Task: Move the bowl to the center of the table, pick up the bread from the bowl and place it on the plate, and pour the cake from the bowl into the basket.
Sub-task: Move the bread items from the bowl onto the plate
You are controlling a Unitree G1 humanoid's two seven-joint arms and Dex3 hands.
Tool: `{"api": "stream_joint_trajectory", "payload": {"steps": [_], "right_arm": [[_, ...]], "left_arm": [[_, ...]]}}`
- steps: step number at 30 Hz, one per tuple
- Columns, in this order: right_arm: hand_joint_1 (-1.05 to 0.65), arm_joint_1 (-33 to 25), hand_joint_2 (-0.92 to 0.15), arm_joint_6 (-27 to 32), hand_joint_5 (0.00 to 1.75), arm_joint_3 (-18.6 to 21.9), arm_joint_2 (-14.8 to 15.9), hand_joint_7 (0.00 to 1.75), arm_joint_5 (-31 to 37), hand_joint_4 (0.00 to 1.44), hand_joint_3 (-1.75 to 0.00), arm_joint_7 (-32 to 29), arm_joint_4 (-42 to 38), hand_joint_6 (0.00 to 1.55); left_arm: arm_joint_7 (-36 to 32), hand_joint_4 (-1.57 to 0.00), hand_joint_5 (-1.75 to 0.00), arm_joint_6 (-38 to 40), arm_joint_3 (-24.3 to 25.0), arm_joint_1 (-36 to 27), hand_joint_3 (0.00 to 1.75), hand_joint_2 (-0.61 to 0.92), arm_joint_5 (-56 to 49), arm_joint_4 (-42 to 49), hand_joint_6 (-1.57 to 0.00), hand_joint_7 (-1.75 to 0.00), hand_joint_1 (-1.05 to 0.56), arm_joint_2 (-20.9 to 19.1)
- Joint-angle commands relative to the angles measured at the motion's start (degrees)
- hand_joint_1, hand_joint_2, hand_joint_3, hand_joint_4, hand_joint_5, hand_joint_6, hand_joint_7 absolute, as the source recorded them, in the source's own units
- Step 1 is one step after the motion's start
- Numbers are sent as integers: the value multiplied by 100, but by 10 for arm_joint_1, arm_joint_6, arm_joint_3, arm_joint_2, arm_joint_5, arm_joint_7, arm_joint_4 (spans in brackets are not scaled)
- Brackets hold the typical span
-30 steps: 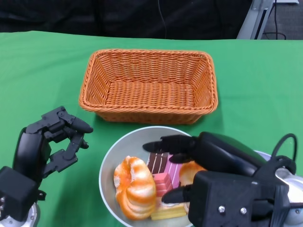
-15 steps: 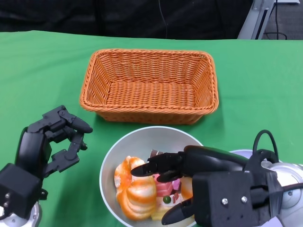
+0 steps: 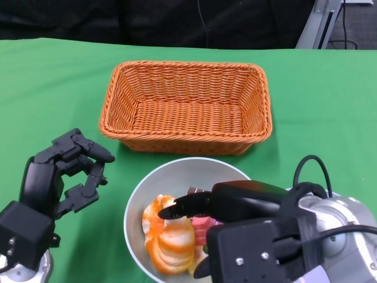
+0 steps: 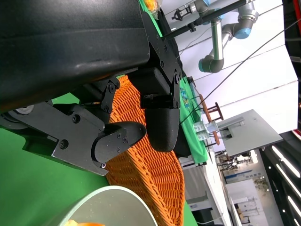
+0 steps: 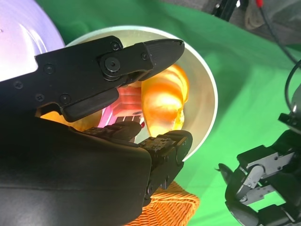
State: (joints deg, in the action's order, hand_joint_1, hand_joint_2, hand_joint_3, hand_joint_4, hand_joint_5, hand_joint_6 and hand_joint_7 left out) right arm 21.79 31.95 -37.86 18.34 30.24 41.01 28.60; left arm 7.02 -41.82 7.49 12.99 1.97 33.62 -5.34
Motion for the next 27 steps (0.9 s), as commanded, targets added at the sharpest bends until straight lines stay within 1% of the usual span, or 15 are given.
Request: {"api": "stream_joint_trajectory", "payload": {"steps": [1,5,12,17,22,23,27], "right_arm": [[-78,12,-92,10,0,-12,-6,0,14,31,-18,6,-15,30],[-78,9,-92,-6,1,-20,-18,1,26,33,-17,-13,-45,32],[-79,0,-92,-54,4,-31,-37,1,46,40,-16,-54,-109,34],[-76,-4,-92,-79,7,-39,-50,2,61,47,-14,-80,-145,37],[-76,-7,-92,-88,4,-50,-67,2,80,43,-14,-93,-179,38],[-76,-7,-92,-88,4,-53,-70,2,85,44,-14,-94,-185,38],[-75,-7,-92,-92,9,-69,-77,3,117,56,-13,-105,-204,43]], "left_arm": [[-13,-74,-167,11,1,-1,82,73,-2,-15,-73,-132,-11,-2],[-20,-74,-168,7,1,-2,83,72,-9,-14,-73,-132,-11,-3],[-35,-73,-169,-18,5,7,84,71,-24,9,-72,-133,-10,-7],[-49,-74,-168,-18,8,13,88,67,-26,14,-73,-134,-12,-8],[-64,-74,-169,-20,10,15,94,66,-31,16,-72,-136,-11,-10],[-67,-74,-170,-21,10,15,95,65,-32,16,-72,-136,-11,-10],[-70,-74,-171,-19,10,15,96,65,-32,15,-72,-136,-11,-9]]}}
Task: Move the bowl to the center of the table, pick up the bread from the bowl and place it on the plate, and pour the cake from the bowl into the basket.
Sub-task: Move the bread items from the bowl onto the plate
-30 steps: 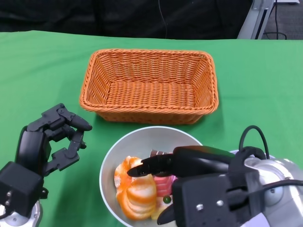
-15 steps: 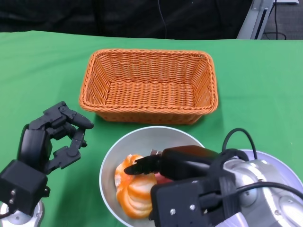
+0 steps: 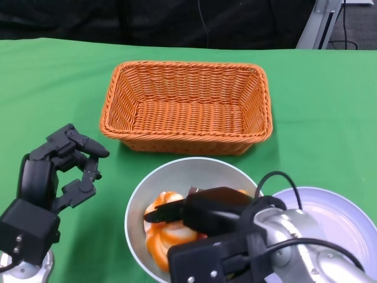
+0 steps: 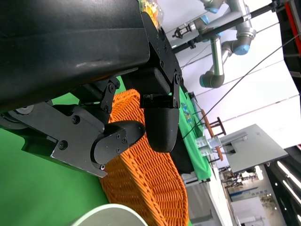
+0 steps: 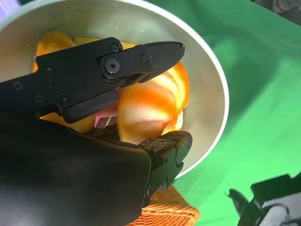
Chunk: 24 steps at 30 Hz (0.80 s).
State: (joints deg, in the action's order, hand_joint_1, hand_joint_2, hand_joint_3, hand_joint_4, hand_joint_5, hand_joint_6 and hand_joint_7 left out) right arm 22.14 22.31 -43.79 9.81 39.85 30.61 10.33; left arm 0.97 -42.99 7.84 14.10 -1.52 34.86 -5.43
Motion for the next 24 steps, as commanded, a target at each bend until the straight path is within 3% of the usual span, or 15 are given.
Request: {"api": "stream_joint_trajectory", "payload": {"steps": [1,5,7,10,11,14,17,19,21,22,23,24], "right_arm": [[-75,-11,-92,2,11,-18,6,3,37,61,-12,-7,-26,44],[-69,-18,-92,-11,19,-48,-5,4,96,73,-8,-35,-49,51],[-63,-28,-92,-21,15,-49,-10,3,104,75,-5,-55,-58,55],[-45,-44,-92,-49,11,-36,-18,3,100,89,-2,-102,-79,66],[-35,-49,-90,-63,37,-32,-19,3,99,100,-1,-124,-87,78],[-28,-65,-85,-109,114,-13,-21,2,85,91,0,-185,-107,93],[-27,-73,-82,-155,141,3,-22,6,71,77,0,-237,-131,108],[-26,-74,-83,-188,148,15,-21,10,59,69,0,-262,-147,114],[-26,-76,-85,-215,147,29,-21,29,44,66,0,-282,-159,107],[-27,-77,-86,-226,133,38,-22,32,35,70,0,-288,-161,102],[-27,-79,-87,-234,115,45,-23,25,28,77,0,-292,-163,103],[-28,-79,-88,-244,107,51,-23,19,24,80,0,-299,-167,104]], "left_arm": [[-11,-74,-172,-6,6,3,97,65,2,0,-73,-136,-11,-7],[-9,-73,-172,-12,5,3,98,65,1,4,-72,-136,-10,-8],[-13,-72,-172,-12,4,3,98,64,-2,4,-72,-136,-10,-7],[-14,-72,-171,-11,4,2,98,64,-2,4,-72,-136,-11,-5],[-14,-73,-171,-10,4,2,97,64,-1,4,-72,-136,-11,-5],[-7,-72,-171,-13,2,2,97,64,5,7,-72,-135,-11,-5],[-3,-72,-171,-14,1,2,96,64,8,7,-72,-136,-11,-6],[-3,-72,-171,-13,0,1,95,64,8,5,-72,-136,-11,-6],[-6,-73,-171,-13,-1,0,95,64,4,3,-72,-136,-11,-6],[-6,-73,-171,-11,-1,0,95,64,4,3,-72,-136,-11,-6],[-6,-74,-171,-10,-1,0,95,63,5,3,-72,-137,-11,-6],[-6,-74,-171,-9,-1,-1,95,63,5,2,-72,-137,-12,-5]]}}
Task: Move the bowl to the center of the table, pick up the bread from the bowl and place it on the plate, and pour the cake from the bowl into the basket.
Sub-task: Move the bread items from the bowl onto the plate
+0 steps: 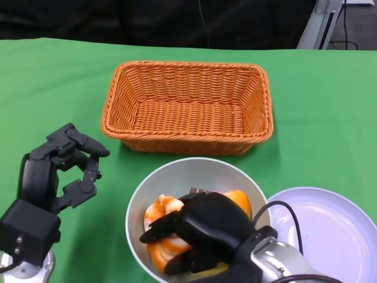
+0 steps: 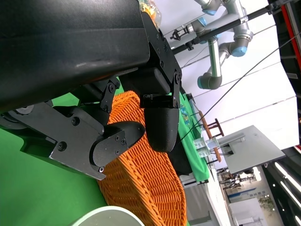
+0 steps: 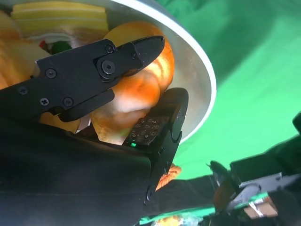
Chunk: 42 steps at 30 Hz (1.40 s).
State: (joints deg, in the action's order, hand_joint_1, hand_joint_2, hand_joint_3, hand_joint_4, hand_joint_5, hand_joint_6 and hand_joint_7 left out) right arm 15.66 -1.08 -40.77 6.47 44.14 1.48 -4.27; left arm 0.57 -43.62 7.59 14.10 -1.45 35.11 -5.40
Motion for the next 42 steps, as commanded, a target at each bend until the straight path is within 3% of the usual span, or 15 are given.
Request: {"api": "stream_joint_trajectory", "payload": {"steps": [1,2,5,8,15,18,23,32,37,41,42], "right_arm": [[-28,-13,-88,-25,102,28,12,16,-23,83,0,-17,-25,105],[-28,-13,-89,-37,103,34,12,12,-27,85,0,-24,-29,106],[-28,-15,-92,-62,133,54,9,8,-38,77,-2,-44,-31,112],[-25,-22,-92,-63,147,80,0,11,-56,72,-8,-51,-10,116],[-20,-42,-91,5,154,134,-21,15,-128,74,-6,24,95,115],[-19,-48,-91,51,161,147,-21,16,-140,76,-4,62,151,115],[-18,-58,-92,78,158,158,-14,19,-155,79,-2,94,197,115],[-18,-83,-91,86,147,180,-11,20,-182,82,-1,106,237,115],[-21,-99,-92,90,172,208,-4,24,-209,74,-1,112,269,114],[-22,-116,-92,94,173,232,-1,26,-226,71,-2,108,295,114],[-23,-121,-92,97,164,238,-2,30,-231,74,-2,107,302,114]], "left_arm": [[-3,-74,-171,0,1,-1,95,63,4,-2,-72,-137,-12,-5],[-2,-74,-171,1,1,-1,95,64,3,-2,-72,-137,-12,-6],[2,-73,-170,-3,1,-1,94,65,6,2,-71,-135,-10,-8],[2,-73,-172,-8,1,2,93,65,4,9,-72,-136,-10,-10],[-2,-74,-170,-10,3,7,89,67,0,19,-72,-135,-12,-14],[3,-73,-169,-6,3,8,89,67,7,20,-72,-135,-12,-15],[6,-73,-169,-7,3,10,88,68,7,26,-71,-134,-11,-19],[10,-72,-169,-5,2,10,87,70,10,25,-71,-135,-9,-20],[15,-71,-170,-5,2,11,86,69,14,28,-70,-135,-10,-22],[11,-71,-170,-3,4,12,86,68,11,29,-70,-134,-11,-23],[10,-71,-169,-3,5,12,86,68,11,29,-71,-134,-10,-22]]}}
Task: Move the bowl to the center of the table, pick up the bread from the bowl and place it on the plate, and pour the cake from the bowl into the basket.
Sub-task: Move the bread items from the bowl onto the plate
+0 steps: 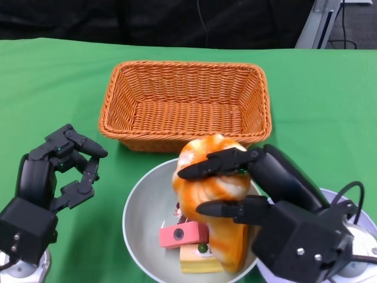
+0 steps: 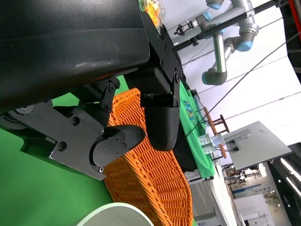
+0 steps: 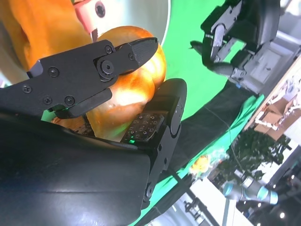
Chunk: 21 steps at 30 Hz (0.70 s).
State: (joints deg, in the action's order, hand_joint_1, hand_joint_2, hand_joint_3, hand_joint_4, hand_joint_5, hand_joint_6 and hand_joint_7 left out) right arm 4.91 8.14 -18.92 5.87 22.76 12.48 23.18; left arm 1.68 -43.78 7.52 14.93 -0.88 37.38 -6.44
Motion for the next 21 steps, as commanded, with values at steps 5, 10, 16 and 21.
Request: {"api": "stream_joint_trajectory", "payload": {"steps": [5,10,16,21], "right_arm": [[-23,-40,-92,-2,148,54,10,81,-50,81,-6,-1,57,90],[-25,-81,-92,25,143,92,20,92,-66,79,-6,0,107,84],[-23,-116,-92,43,136,133,23,96,-82,86,-6,-5,146,84],[-14,-176,-92,20,139,191,34,99,-112,83,-9,-7,159,81]], "left_arm": [[2,-71,-169,-10,7,8,87,69,6,16,-71,-134,-9,-16],[-1,-72,-171,-15,8,11,90,68,2,25,-71,-135,-9,-20],[7,-72,-169,-18,9,15,90,68,9,34,-70,-136,-9,-25],[3,-72,-169,-22,12,22,90,67,8,47,-71,-135,-10,-31]]}}
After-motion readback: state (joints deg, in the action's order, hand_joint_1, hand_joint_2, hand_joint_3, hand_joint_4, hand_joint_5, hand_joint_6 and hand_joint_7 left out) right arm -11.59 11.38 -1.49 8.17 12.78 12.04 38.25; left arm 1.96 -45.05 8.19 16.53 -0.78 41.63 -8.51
